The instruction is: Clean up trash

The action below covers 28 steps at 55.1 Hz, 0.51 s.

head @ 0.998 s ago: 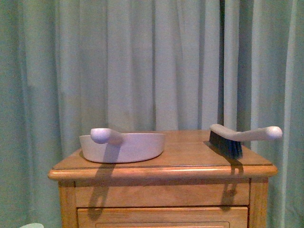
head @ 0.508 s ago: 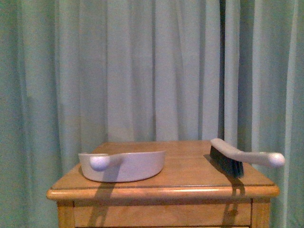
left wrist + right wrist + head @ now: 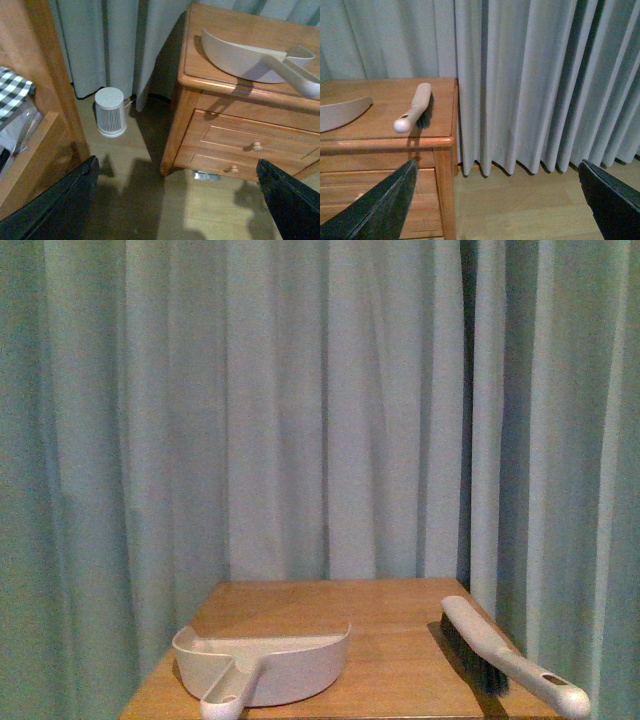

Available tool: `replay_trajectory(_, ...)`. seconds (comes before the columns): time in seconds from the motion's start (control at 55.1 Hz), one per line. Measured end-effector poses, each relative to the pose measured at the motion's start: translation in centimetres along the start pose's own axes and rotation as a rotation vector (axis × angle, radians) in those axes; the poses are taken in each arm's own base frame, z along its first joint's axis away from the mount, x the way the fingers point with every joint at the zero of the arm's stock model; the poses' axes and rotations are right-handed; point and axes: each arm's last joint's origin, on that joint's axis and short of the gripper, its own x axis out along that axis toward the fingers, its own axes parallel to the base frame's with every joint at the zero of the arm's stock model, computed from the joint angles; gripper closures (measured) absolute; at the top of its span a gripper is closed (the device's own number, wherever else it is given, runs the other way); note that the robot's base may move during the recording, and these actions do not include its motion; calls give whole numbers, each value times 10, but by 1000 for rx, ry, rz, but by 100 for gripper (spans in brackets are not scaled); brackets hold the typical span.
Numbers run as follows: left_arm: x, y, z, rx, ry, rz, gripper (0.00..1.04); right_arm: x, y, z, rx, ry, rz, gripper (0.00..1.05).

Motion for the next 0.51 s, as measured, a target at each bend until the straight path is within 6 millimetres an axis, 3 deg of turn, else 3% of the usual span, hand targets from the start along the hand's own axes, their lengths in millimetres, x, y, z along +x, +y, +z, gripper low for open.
replay_trajectory(0.054, 13, -10, 22, 64, 14, 16, 8, 0, 0, 0, 0, 0, 0, 7)
replay_trajectory(0.127, 45, -30, 60, 171, 114, 46, 8, 0, 0, 0, 0, 0, 0, 7)
replay_trajectory(0.254, 83, -62, 97, 276, 174, 29, 8, 0, 0, 0, 0, 0, 0, 7)
replay_trajectory(0.399, 108, -98, 128, 338, 165, -6, 8, 0, 0, 0, 0, 0, 0, 7)
replay_trajectory(0.508, 126, -119, 135, 368, 201, -19, 8, 0, 0, 0, 0, 0, 0, 7)
